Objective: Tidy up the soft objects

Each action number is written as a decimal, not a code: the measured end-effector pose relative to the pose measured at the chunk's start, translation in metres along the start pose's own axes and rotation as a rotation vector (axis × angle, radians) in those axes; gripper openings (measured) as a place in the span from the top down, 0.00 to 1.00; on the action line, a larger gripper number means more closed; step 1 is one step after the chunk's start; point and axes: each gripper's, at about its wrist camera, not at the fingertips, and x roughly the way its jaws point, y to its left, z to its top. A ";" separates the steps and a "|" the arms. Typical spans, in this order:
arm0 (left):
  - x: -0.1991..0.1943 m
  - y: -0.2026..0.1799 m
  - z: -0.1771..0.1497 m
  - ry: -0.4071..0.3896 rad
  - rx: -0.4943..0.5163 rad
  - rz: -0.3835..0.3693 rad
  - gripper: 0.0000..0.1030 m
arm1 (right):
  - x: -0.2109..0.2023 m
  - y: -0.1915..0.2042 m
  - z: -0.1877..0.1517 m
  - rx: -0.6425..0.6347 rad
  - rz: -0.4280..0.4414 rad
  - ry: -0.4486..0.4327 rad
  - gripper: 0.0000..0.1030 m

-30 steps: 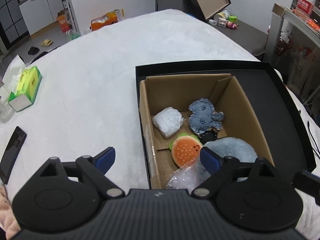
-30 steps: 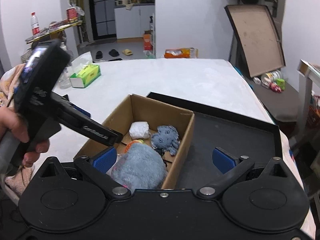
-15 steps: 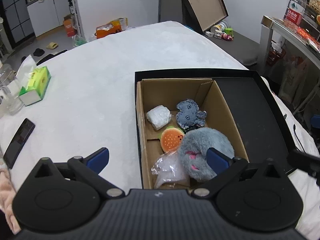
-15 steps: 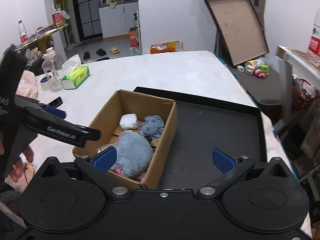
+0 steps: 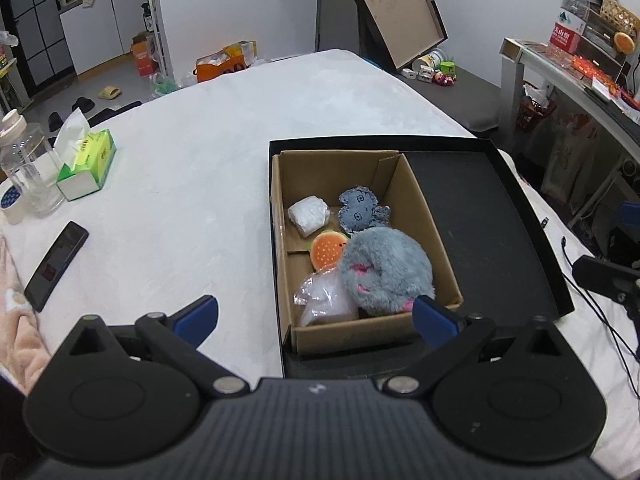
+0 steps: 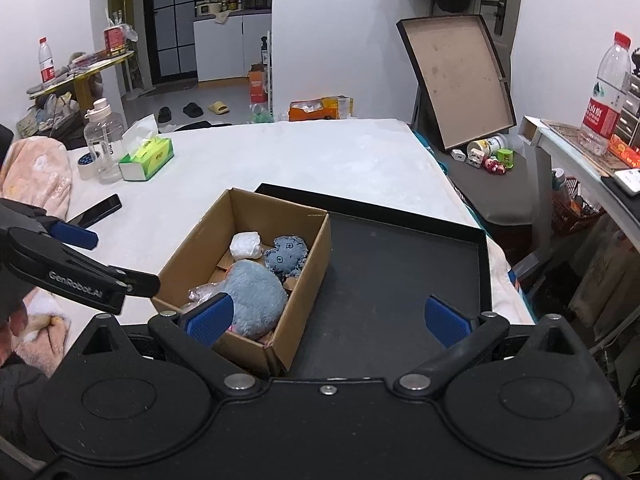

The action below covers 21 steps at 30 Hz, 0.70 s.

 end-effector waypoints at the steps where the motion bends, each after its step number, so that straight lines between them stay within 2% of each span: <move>1: -0.004 0.000 -0.001 -0.003 0.002 -0.002 0.00 | -0.002 0.001 0.000 -0.004 -0.001 0.001 0.00; 14: -0.039 -0.008 -0.012 -0.030 0.011 0.018 0.00 | -0.036 -0.016 -0.011 0.069 -0.028 0.006 0.00; 21: -0.054 -0.014 -0.018 -0.045 0.025 0.001 0.00 | -0.052 -0.022 -0.018 0.088 -0.029 0.010 0.00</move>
